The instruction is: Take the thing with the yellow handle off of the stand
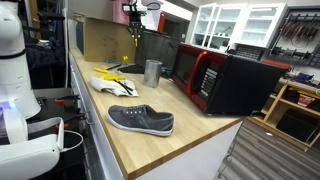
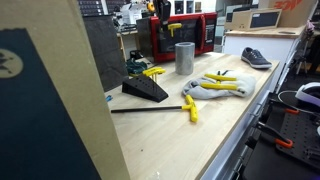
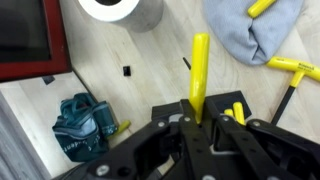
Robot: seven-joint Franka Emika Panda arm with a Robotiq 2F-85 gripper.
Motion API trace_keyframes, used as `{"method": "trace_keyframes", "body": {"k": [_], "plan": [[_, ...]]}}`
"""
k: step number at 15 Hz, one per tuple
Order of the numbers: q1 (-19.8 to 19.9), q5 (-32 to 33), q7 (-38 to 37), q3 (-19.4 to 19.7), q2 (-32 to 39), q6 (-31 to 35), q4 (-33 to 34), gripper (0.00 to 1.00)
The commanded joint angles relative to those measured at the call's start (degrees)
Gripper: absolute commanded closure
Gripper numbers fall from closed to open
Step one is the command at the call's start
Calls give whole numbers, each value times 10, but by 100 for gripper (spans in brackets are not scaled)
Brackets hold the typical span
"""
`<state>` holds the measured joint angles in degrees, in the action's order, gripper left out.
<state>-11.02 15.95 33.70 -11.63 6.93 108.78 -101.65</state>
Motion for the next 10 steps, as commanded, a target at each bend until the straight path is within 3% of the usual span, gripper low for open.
{"method": "trace_keyframes", "body": {"k": [1, 6, 10], "plan": [[3, 33, 11, 4, -65, -39, -76, 96], [2, 76, 45, 5, -114, -71, -163, 96], [-6, 92, 113, 3, -145, -60, -233, 96]]}}
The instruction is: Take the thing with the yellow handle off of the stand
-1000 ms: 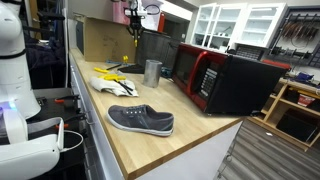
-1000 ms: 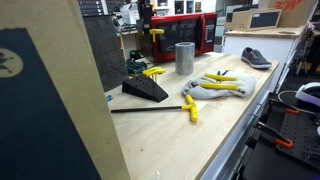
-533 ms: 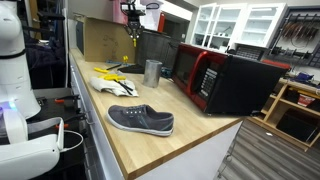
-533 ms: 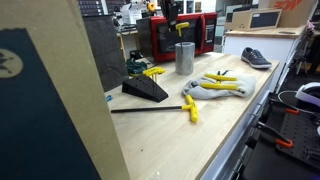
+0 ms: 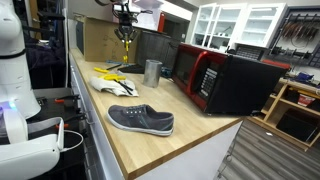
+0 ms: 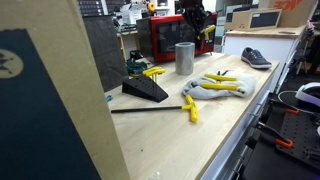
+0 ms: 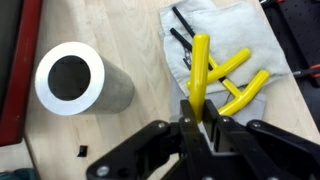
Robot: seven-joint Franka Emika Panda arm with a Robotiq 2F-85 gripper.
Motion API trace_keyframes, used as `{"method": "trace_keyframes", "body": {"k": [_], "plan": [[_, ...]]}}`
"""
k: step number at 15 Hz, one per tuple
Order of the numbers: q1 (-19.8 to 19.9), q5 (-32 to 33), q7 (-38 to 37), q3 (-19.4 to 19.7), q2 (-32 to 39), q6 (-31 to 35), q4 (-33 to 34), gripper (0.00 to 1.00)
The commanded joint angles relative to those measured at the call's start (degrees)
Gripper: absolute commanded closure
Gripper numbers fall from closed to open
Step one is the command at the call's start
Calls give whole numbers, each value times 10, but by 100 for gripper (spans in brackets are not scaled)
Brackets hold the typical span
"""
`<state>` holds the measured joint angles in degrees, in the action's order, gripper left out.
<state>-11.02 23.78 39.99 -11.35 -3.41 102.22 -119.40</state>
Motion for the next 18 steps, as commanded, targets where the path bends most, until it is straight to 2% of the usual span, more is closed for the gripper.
{"method": "trace_keyframes", "body": {"k": [1, 13, 18], "plan": [[-8, 16, 69, 0, -48, 8, -70, 96], [-38, -10, 327, 9, -103, 52, -230, 96], [-45, 1, 393, 10, -111, 46, -271, 96]]}}
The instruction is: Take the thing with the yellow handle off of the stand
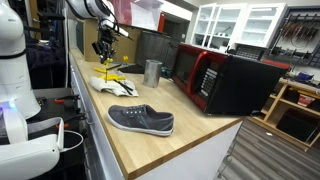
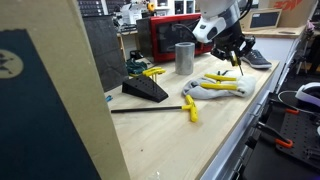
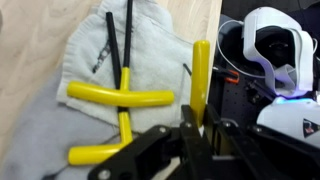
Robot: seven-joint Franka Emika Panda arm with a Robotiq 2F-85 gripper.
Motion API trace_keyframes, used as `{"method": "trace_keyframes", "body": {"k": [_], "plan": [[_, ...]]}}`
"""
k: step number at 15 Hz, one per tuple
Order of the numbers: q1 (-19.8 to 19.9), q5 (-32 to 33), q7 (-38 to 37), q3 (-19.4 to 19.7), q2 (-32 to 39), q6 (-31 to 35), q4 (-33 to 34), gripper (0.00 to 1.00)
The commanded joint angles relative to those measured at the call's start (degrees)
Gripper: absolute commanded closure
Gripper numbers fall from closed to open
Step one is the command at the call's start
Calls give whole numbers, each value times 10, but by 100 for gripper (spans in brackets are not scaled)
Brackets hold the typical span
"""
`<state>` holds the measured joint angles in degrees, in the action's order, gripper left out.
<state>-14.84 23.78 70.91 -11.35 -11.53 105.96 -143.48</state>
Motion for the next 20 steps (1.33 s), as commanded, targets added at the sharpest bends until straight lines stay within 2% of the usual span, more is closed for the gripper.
{"method": "trace_keyframes", "body": {"k": [1, 2, 3, 4, 5, 8, 12, 17, 20], "plan": [[-7, 4, 97, 9, -29, 10, -35, 96], [-6, 9, 104, 8, -29, 10, -38, 96], [-4, 13, 103, 7, -29, 12, -40, 73], [-3, 16, 98, 6, -30, 15, -41, 58], [-2, 18, 89, 7, -33, 22, -42, 53], [2, 12, 63, 11, -43, 47, -39, 29], [12, -23, -14, 24, -46, 70, -9, 1], [15, -60, -80, 32, -48, 100, 23, 0], [12, -82, -127, 28, -41, 97, 42, 0]]}}
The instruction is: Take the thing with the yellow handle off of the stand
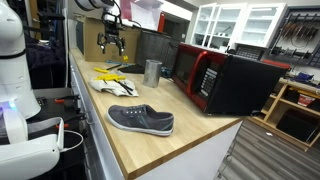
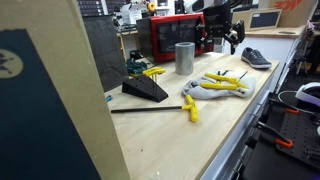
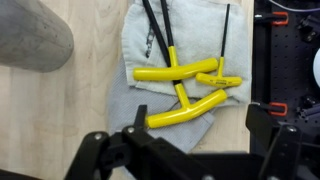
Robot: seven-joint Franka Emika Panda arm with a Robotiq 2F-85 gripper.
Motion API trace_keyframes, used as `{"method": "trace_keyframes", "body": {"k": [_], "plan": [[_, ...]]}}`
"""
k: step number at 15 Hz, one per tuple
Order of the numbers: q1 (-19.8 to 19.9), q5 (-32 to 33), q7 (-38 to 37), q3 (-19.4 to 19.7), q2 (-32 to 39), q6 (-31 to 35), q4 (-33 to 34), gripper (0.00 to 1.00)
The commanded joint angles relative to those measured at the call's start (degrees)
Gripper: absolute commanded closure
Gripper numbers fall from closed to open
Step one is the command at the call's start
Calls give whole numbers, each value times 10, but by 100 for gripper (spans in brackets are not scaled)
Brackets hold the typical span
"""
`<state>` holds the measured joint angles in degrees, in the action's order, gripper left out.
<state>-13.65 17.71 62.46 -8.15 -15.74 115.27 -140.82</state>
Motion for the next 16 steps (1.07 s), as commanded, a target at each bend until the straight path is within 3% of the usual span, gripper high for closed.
{"method": "trace_keyframes", "body": {"k": [1, 10, 16], "plan": [[0, -34, -70, -8, 5, -3, 24, 0], [6, -71, -345, -20, 58, -8, 86, 0], [20, -108, -481, -10, 77, -20, 136, 0]]}}
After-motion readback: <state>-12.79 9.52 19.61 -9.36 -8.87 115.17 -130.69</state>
